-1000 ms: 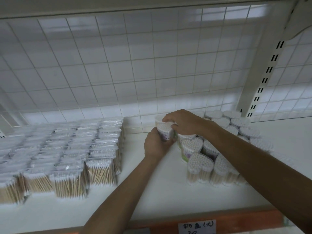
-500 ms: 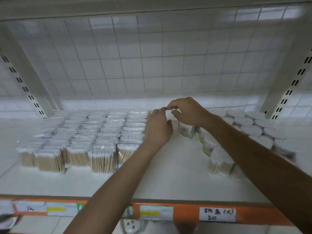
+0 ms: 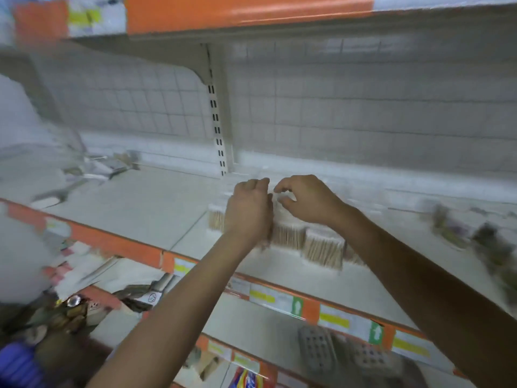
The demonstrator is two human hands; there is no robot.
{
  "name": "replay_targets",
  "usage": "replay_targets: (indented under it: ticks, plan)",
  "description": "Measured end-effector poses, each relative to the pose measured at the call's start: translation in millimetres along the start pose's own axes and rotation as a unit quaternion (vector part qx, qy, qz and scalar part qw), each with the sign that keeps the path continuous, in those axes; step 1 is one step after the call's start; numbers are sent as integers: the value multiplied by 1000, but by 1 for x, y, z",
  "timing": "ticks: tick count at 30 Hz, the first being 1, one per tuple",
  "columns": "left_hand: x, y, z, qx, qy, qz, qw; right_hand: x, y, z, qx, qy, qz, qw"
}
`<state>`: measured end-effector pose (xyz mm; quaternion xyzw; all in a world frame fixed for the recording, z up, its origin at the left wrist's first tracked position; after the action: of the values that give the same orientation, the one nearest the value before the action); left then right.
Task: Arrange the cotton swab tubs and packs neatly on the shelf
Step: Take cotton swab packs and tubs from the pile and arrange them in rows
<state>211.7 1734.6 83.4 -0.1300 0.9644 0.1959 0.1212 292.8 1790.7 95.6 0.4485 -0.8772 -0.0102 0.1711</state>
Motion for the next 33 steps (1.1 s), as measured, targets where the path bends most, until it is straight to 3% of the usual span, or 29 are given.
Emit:
replay_targets:
  ticks: [16,33]
  plan:
    - [305,-46,-65,37,56,-186,980,223,160,160,95,11,-98,991]
    - [525,9,-77,76,81,-313,943,331,350,265,144,39,-159,976]
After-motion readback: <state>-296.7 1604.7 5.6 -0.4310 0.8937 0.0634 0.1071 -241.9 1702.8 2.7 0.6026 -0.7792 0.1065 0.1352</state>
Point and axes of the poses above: each hand's wrist, its own y-axis towards the middle knuckle, its own z-axis out of the palm, x = y × z, the point moved 9 cm from there along y, towards the middle knuckle, and after that the axes turned 7 degrees about x, right-handed, at the moved point
